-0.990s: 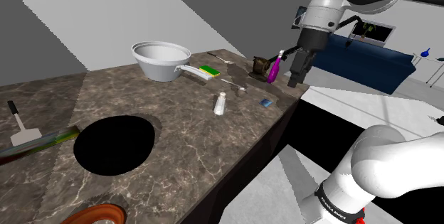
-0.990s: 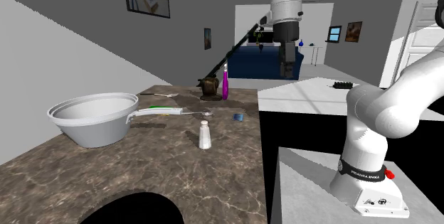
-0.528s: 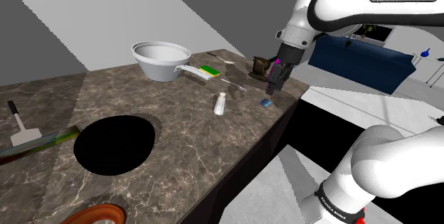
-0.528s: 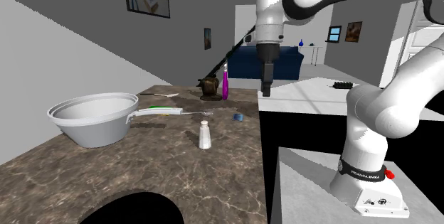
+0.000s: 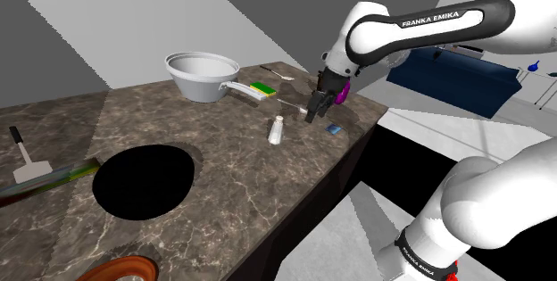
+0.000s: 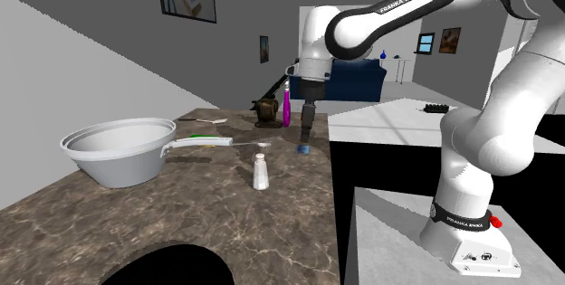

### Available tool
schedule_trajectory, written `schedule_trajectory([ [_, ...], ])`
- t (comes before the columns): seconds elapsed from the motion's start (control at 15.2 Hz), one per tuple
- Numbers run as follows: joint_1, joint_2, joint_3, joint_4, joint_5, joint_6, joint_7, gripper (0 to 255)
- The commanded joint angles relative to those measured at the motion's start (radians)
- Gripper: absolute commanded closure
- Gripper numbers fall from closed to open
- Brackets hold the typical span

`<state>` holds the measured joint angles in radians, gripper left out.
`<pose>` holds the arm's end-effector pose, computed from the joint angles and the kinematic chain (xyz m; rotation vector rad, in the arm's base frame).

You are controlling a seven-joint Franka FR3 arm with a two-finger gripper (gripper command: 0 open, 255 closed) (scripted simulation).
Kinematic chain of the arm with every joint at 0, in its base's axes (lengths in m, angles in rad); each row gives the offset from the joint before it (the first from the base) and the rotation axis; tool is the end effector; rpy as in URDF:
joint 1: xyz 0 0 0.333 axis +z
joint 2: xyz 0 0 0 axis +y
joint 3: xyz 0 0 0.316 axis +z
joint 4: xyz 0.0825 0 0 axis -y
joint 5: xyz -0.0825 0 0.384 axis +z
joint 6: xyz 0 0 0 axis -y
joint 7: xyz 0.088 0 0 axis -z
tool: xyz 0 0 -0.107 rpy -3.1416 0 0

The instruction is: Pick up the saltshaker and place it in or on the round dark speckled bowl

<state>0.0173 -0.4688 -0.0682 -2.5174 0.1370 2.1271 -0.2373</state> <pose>0.4059 -0.0152 0.4492 -2.9947 -0.1868 -0.1453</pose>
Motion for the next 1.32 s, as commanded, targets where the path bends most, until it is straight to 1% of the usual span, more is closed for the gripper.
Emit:
schedule_trajectory([
  [0.0,0.005,0.064,-0.01,0.004,0.013,0.087,-0.026,0],
  [0.26,0.022,0.21,-0.027,0.047,0.055,0.236,-0.081,0],
  [0.53,0.041,0.361,-0.043,0.117,0.12,0.362,-0.151,0],
  [1.06,0.054,0.465,-0.036,0.123,0.177,0.462,-0.194,0],
  [1.25,0.055,0.472,-0.035,0.124,0.181,0.468,-0.197,0],
])
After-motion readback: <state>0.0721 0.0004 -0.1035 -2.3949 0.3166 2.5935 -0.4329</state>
